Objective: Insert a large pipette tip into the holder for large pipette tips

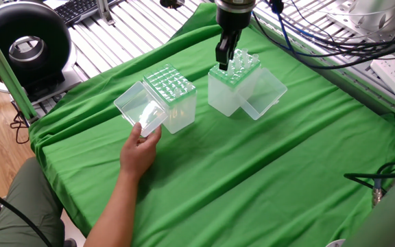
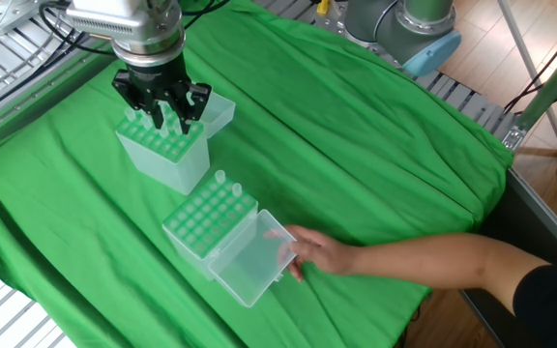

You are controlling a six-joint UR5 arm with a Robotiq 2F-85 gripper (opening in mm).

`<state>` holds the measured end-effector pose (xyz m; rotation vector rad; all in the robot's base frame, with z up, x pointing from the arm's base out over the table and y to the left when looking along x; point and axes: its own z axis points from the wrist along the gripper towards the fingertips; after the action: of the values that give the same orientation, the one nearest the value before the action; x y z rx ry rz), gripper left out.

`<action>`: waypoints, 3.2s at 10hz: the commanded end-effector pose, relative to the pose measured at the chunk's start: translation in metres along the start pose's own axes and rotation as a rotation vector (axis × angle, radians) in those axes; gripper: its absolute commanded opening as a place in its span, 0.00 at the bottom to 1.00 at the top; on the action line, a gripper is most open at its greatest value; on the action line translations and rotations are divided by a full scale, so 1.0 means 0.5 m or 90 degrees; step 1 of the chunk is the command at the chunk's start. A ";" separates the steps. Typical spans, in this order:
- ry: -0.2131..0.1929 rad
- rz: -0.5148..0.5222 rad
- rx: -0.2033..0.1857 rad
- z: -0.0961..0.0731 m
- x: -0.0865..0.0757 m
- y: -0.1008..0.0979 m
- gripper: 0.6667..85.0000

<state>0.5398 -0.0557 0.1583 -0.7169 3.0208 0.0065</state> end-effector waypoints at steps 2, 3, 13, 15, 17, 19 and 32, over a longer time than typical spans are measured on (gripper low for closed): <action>-0.005 0.009 0.000 0.006 0.004 -0.002 0.48; -0.003 0.016 -0.004 0.003 0.006 0.003 0.48; -0.010 0.035 -0.019 0.015 0.013 0.014 0.43; -0.011 0.036 -0.019 0.018 0.015 0.015 0.43; -0.014 0.035 -0.018 0.021 0.015 0.013 0.43; -0.016 0.033 -0.018 0.023 0.017 0.010 0.42; 0.003 0.044 -0.010 0.013 0.039 0.009 0.42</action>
<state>0.5226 -0.0626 0.1511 -0.6265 3.0555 0.0116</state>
